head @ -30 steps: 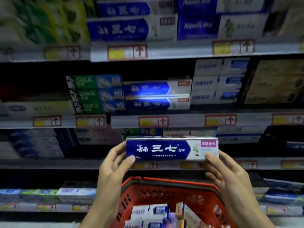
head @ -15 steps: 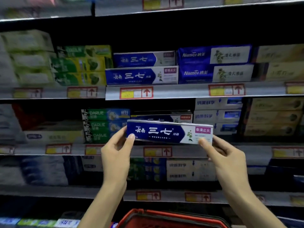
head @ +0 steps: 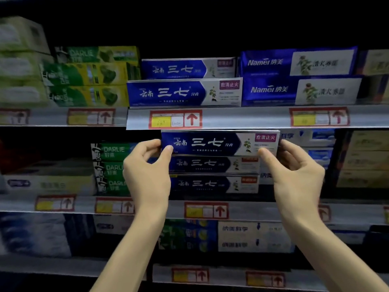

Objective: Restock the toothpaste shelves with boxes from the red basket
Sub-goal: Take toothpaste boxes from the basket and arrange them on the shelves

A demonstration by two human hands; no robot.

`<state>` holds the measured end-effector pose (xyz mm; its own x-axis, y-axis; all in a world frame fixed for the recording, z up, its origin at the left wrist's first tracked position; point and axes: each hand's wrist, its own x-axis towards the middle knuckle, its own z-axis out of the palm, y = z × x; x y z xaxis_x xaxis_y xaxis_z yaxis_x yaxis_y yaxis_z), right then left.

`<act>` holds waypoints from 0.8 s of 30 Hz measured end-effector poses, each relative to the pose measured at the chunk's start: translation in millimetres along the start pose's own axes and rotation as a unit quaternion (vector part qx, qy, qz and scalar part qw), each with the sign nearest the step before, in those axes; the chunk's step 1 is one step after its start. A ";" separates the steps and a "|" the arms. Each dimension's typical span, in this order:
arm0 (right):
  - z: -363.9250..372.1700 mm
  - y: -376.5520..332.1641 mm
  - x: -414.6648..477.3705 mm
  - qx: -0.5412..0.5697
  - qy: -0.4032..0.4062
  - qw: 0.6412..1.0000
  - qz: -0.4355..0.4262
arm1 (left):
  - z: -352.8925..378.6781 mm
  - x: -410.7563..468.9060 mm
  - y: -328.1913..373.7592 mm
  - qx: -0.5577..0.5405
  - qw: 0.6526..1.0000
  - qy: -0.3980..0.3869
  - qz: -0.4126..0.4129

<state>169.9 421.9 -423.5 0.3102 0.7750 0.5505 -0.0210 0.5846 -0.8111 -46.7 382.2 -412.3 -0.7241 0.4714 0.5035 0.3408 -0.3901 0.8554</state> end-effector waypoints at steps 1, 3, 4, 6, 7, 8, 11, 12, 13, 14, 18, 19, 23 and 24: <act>2.6 1.5 3.3 0.000 0.001 1.000 -0.003 | 1.6 2.7 -0.6 0.002 1.000 0.001 0.000; 6.3 6.1 8.5 -0.011 0.000 1.000 -0.011 | 4.3 7.4 -3.5 0.002 1.000 0.002 -0.002; 7.4 9.2 10.5 -0.019 -0.003 1.000 -0.014 | 5.7 9.1 -5.1 0.001 1.000 0.002 -0.004; 9.7 15.6 13.3 -0.041 -0.009 0.999 -0.015 | 8.4 12.2 -8.5 0.005 1.000 0.006 -0.002; 11.1 17.1 14.0 -0.054 -0.017 0.998 -0.014 | 10.1 13.8 -10.8 0.010 1.000 0.007 0.000; 13.0 19.0 14.8 -0.068 -0.028 0.997 -0.009 | 12.0 15.4 -13.4 0.020 1.000 0.007 0.004; 16.6 24.7 16.7 -0.088 -0.057 0.994 0.011 | 14.6 23.3 -22.8 0.066 0.998 0.002 -0.003; 17.4 25.8 16.4 -0.089 -0.064 0.994 0.014 | 14.4 27.6 -27.2 0.086 0.996 -0.003 -0.003; 18.5 26.4 16.6 -0.091 -0.067 0.993 0.016 | 14.7 31.4 -31.7 0.111 0.994 -0.009 -0.002; 19.1 27.6 17.1 -0.091 -0.069 0.993 0.017 | 15.3 33.4 -34.4 0.137 0.990 -0.015 -0.002; 22.2 34.7 17.1 -0.096 -0.082 0.992 0.029 | 17.0 33.3 -34.6 0.185 0.983 -0.011 -0.006; 22.5 35.1 16.5 -0.102 -0.086 0.991 0.032 | 16.5 34.0 -35.7 0.186 0.982 -0.011 -0.008; 21.3 31.7 14.6 -0.101 -0.093 0.990 0.036 | 16.1 35.6 -40.7 0.193 0.981 -0.024 -0.005; 21.0 31.4 15.2 -0.101 -0.094 0.990 0.040 | 16.5 34.9 -41.2 0.194 0.981 -0.025 -0.003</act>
<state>153.9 457.1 -436.4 0.1316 0.8589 0.4949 0.1575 0.4748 -0.8659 -76.1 427.8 -428.0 -0.6998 0.5154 0.4945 0.5452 -0.0619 0.8360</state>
